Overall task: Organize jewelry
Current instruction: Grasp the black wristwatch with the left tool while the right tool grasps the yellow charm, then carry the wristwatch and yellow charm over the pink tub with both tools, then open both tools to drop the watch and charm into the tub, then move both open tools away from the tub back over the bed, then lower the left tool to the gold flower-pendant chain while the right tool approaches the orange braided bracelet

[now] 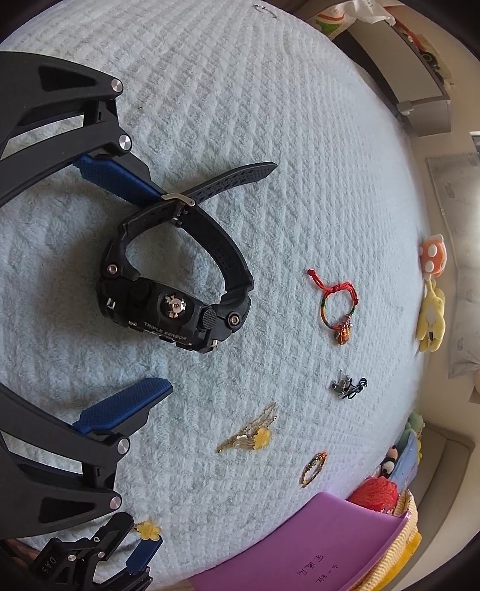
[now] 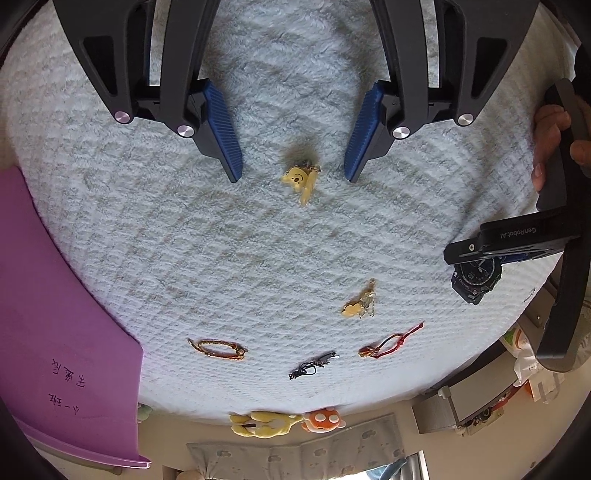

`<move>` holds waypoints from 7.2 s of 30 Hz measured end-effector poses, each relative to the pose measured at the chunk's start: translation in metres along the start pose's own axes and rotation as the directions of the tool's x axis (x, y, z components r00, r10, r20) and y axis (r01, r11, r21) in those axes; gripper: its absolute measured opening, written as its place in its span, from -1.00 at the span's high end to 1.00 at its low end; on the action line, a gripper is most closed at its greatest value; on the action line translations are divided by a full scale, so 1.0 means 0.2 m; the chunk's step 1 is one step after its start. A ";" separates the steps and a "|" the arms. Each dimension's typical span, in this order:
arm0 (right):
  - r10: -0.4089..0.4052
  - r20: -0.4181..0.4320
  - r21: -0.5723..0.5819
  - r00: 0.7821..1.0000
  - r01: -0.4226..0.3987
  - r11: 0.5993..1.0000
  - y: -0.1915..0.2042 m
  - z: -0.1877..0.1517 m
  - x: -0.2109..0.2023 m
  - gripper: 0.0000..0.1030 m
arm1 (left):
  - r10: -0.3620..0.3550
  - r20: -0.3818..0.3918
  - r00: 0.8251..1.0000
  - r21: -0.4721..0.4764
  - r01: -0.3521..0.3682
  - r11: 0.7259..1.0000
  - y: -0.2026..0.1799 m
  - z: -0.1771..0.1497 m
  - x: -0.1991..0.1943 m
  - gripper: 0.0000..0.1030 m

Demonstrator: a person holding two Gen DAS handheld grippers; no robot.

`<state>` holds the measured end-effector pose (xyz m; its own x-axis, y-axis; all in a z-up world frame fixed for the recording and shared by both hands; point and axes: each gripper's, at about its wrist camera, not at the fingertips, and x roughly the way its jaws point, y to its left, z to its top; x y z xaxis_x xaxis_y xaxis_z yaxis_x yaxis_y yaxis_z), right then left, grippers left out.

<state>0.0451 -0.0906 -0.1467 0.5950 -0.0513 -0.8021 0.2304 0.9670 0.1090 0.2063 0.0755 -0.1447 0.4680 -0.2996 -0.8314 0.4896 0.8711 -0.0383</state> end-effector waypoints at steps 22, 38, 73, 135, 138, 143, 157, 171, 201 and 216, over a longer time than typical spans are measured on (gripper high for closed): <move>0.012 0.000 -0.050 1.000 -0.012 0.999 0.05 -0.01 -0.01 0.62 | 0.062 0.028 0.998 -0.003 -0.062 0.998 -0.01 0.00 -0.01 -0.34; 0.046 -0.001 -0.043 0.999 -0.046 0.998 0.02 -0.02 -0.06 0.62 | 0.056 0.017 0.998 -0.019 -0.056 0.998 -0.01 -0.04 -0.09 -0.34; 0.135 0.123 -0.058 0.983 -0.129 0.990 -0.18 0.00 -0.51 0.62 | 0.064 0.081 0.995 0.035 -0.067 0.997 -0.37 -0.14 -0.61 -0.34; -0.014 0.116 0.330 0.993 -0.026 0.943 -1.89 0.57 -0.93 -0.16 | -0.092 0.010 0.996 0.310 0.084 0.947 -2.23 0.82 -0.52 -0.73; -0.020 0.117 0.336 0.993 -0.021 0.941 -1.90 0.56 -0.94 -0.16 | -0.086 0.025 0.996 0.305 0.075 0.950 -2.22 0.84 -0.55 -0.83; -0.003 0.128 0.347 0.992 -0.042 0.937 -1.91 0.54 -0.96 -0.17 | -0.082 0.034 0.996 0.297 0.068 0.953 -2.19 0.85 -0.58 -0.83; 0.059 0.140 0.286 0.988 -0.098 0.953 -1.73 0.51 -1.01 -0.21 | -0.067 0.043 0.997 0.224 0.056 0.973 -1.98 0.74 -0.67 -0.83; 0.288 0.187 0.051 0.939 -0.302 0.952 -1.27 0.48 -1.06 -0.28 | 0.096 0.075 0.993 0.079 -0.102 0.992 -1.43 0.38 -0.80 -0.86; 0.274 -0.004 -0.104 0.962 -0.273 0.956 -0.64 0.46 -0.12 -0.42 | 0.312 -0.022 0.950 -0.342 -0.300 0.890 -0.57 0.02 -0.34 -0.88; 0.135 -0.014 -0.097 0.991 -0.136 0.986 -0.74 0.75 0.44 -0.42 | 0.296 -0.066 0.953 -0.379 -0.299 0.876 -0.54 0.17 0.06 -0.88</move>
<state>0.1799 -0.2766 -0.1455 0.6101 0.0835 -0.7879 0.0711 0.9847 0.1594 0.1830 -0.0355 -0.1314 0.5422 -0.0014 -0.8403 0.0103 0.9999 0.0050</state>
